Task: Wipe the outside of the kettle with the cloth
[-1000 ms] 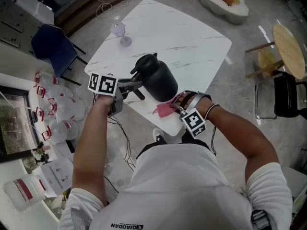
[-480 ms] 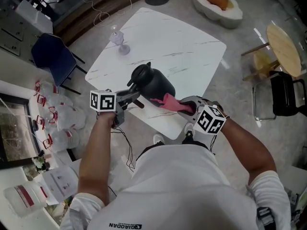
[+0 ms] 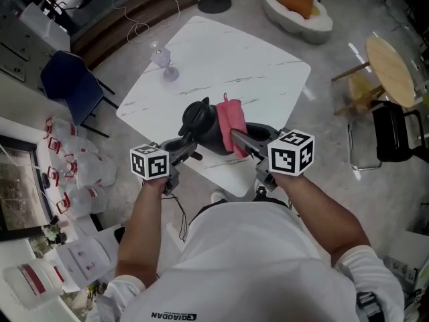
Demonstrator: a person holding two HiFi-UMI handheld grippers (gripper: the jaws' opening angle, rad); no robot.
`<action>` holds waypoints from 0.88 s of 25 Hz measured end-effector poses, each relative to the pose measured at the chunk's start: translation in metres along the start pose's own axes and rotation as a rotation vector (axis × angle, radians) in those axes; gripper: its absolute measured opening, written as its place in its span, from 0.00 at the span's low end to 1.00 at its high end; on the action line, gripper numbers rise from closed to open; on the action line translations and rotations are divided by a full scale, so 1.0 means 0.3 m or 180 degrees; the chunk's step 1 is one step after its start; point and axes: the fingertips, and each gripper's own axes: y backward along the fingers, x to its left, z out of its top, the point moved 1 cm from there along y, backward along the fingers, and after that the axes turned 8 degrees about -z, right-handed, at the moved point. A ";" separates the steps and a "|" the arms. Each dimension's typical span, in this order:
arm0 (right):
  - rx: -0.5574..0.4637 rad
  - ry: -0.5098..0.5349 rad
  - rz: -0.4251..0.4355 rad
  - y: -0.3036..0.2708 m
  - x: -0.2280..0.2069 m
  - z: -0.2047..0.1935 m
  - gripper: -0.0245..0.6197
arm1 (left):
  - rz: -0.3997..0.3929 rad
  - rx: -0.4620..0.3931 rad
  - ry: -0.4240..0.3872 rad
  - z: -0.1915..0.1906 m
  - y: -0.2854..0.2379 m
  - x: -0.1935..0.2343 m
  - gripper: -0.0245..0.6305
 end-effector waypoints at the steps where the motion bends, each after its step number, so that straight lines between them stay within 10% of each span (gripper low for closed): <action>1: -0.0056 -0.0126 0.0066 -0.020 0.024 0.014 0.20 | 0.0019 -0.0007 -0.0047 -0.008 0.001 -0.008 0.19; 22: 0.0312 -0.0192 -0.0513 -0.093 -0.123 -0.172 0.20 | 0.0253 -0.0017 -0.0662 -0.108 -0.005 -0.073 0.19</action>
